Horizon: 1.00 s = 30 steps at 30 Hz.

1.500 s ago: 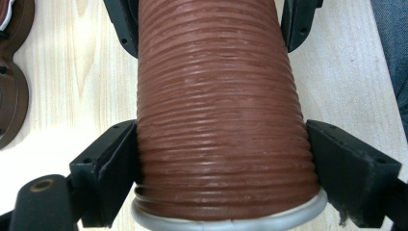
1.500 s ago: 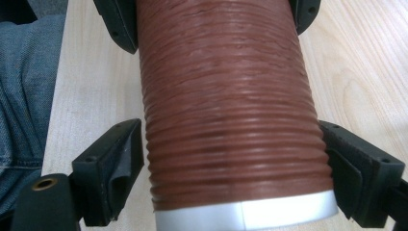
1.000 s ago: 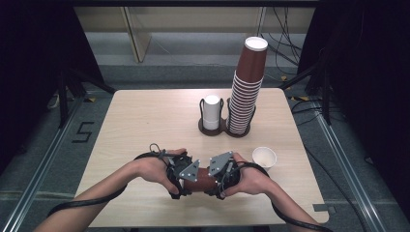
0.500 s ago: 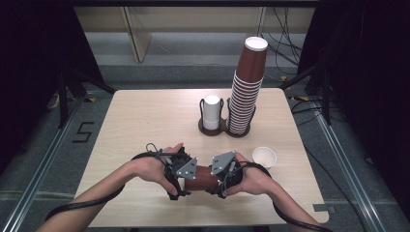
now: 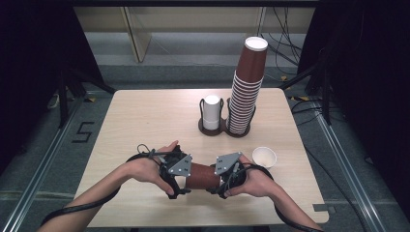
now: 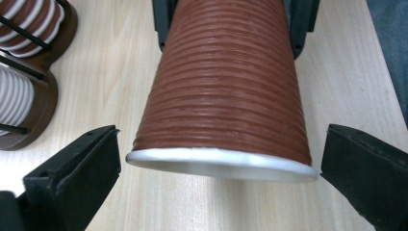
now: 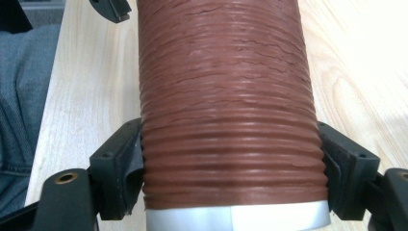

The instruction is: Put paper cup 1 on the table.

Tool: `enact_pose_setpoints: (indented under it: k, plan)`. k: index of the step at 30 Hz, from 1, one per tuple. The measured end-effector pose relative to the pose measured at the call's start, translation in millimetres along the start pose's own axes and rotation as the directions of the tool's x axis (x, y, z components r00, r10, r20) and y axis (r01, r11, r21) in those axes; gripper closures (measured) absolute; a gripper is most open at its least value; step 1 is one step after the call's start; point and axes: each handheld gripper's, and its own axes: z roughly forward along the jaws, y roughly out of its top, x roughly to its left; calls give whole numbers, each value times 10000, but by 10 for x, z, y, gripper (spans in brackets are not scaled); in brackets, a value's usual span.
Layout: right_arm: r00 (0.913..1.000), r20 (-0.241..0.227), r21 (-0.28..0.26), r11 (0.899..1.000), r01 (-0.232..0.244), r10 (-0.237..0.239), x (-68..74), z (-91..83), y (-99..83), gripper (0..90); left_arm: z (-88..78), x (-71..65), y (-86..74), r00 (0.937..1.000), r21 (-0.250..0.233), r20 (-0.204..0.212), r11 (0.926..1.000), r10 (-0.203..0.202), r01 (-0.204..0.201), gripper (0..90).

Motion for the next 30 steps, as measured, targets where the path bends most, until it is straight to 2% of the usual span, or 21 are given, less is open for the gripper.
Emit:
enact_pose_setpoints:
  k: [1, 2, 4, 5, 6, 7, 8, 9, 10, 11, 15, 16, 17, 20, 22, 25, 26, 27, 28, 30]
  plan:
    - [9997, 94, -94, 9997, 219, -218, -9, 0, -3, 231, 0, 1, -8, 10000, -28, -8, 10000, 43, -43, 0]
    - [10000, 29, -129, 9999, -19, 20, 5, 5, -13, 231, -2, 3, -15, 10000, -46, -22, 10000, 85, -85, 0]
    - [9999, 55, -262, 9996, -127, 128, 18, 8, -30, 231, -4, 2, -26, 10000, -105, -39, 9999, 61, -61, 0]
    - [9998, 169, -376, 9993, 85, -78, 6, 8, -35, 231, 1, 0, -33, 10000, -207, -57, 9998, 49, -50, 0]
    - [9994, 56, -376, 9987, -342, 345, 32, 6, -48, 231, -2, 0, -34, 10000, -202, -54, 9998, 60, -61, 0]
    - [9985, 116, -365, 9979, -531, 536, 47, 1, -54, 231, -10, 1, -33, 10000, -148, -36, 9999, 86, -87, 0]
    - [9998, 133, -542, 9984, -139, 146, 23, 9, -60, 231, -7, 1, -37, 10000, -253, -42, 9997, 74, -75, 0]
    - [9998, 204, -620, 9981, 14, -1, 14, 3, -62, 231, -11, 3, -36, 10000, -275, -60, 9996, 69, -70, 0]
    - [9997, 119, -673, 9976, -192, 200, 23, 6, -72, 231, -14, 8, -36, 9999, -295, -85, 9995, 74, -76, 0]
    - [9997, 250, -758, 9971, -2, 21, 15, 6, -77, 231, -11, 8, -36, 9999, -371, -120, 9993, -19, 14, 0]
    - [9996, 220, -983, 9951, -138, 161, 29, 9, -95, 231, -7, 19, -40, 9999, -453, -127, 9990, -36, 30, 0]
    - [9996, 272, -1043, 9945, -71, 100, 29, 16, -99, 231, -11, 26, -41, 9999, -359, -109, 9993, 79, -83, 0]
    - [9995, 290, -1083, 9941, -80, 112, 31, 17, -102, 231, -3, 22, -44, 9999, -446, -105, 9990, -25, 20, 0]
    - [9992, 230, -1278, 9913, -303, 335, 41, 22, -110, 231, 1, 24, -50, 10000, -385, -83, 9993, 23, -26, 0]
    - [9992, 360, -1370, 9905, -108, 159, 37, 21, -108, 231, 1, 31, -50, 10000, -353, -52, 9994, 61, -63, 0]
    - [9991, 386, -1457, 9893, -89, 147, 43, 21, -103, 231, 7, 41, -50, 10000, -391, -9, 9992, 48, -49, 0]
    - [9989, 315, -1461, 9888, -300, 349, 56, 22, -104, 231, 10, 45, -49, 10000, -408, 3, 9991, 62, -62, 0]
    - [9989, 330, -1503, 9882, -286, 339, 57, 22, -102, 231, 19, 39, -48, 10000, -539, 18, 9985, -79, 80, 0]
    - [9988, 465, -1552, 9879, -55, 128, 46, 19, -98, 231, 21, 39, -47, 9999, -593, 40, 9982, -101, 103, 0]
    - [9989, 458, -1582, 9874, -52, 126, 47, 20, -99, 231, 21, 50, -43, 9998, -614, 170, 9980, -121, 132, 0]
